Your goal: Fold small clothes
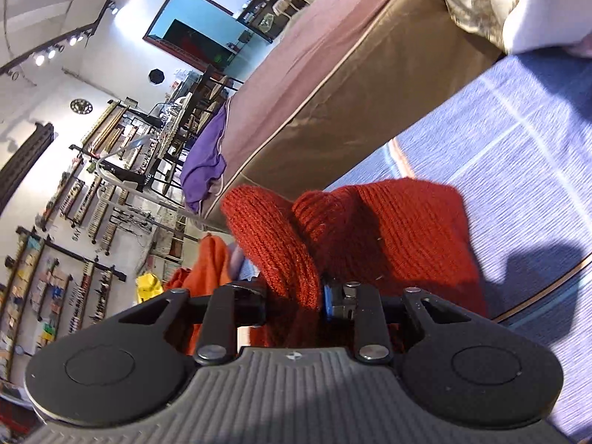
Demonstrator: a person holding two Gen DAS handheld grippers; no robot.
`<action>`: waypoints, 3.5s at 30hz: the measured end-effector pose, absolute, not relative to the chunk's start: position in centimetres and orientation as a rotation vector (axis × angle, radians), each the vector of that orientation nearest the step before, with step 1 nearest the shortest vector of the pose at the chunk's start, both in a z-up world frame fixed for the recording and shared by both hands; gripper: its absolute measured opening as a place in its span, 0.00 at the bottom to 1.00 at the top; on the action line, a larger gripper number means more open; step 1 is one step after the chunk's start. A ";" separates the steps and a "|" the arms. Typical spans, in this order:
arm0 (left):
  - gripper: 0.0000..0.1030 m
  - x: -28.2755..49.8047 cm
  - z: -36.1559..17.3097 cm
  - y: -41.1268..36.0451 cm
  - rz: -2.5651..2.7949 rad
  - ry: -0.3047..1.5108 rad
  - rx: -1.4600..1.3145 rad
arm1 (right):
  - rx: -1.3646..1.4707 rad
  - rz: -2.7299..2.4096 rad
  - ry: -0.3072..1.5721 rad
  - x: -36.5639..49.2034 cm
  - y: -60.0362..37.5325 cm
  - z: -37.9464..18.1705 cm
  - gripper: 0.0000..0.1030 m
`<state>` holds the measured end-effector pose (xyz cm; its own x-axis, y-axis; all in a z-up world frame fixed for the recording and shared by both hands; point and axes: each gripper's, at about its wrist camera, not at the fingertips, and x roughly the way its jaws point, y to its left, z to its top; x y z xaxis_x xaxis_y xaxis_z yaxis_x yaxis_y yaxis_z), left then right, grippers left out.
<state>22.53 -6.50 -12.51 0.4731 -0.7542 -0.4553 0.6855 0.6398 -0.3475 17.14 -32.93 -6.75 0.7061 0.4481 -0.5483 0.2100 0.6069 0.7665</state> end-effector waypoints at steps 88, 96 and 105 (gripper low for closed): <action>1.00 18.0 -21.4 6.8 -0.554 0.885 -0.890 | 0.801 0.199 0.846 8.9 -30.6 -14.8 1.00; 1.00 19.3 -24.8 7.8 -0.370 0.905 -1.055 | 0.830 0.196 0.829 8.6 -31.9 -14.5 1.00; 1.00 24.7 -25.1 5.1 -0.407 0.952 -0.980 | 0.949 0.189 0.828 10.7 -33.3 -15.6 1.00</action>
<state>24.73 5.14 -25.06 0.5490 -0.6750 -0.4930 -0.1102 0.5262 -0.8432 10.71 -33.30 -15.62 0.6857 0.4842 -0.5435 0.2007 0.5919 0.7806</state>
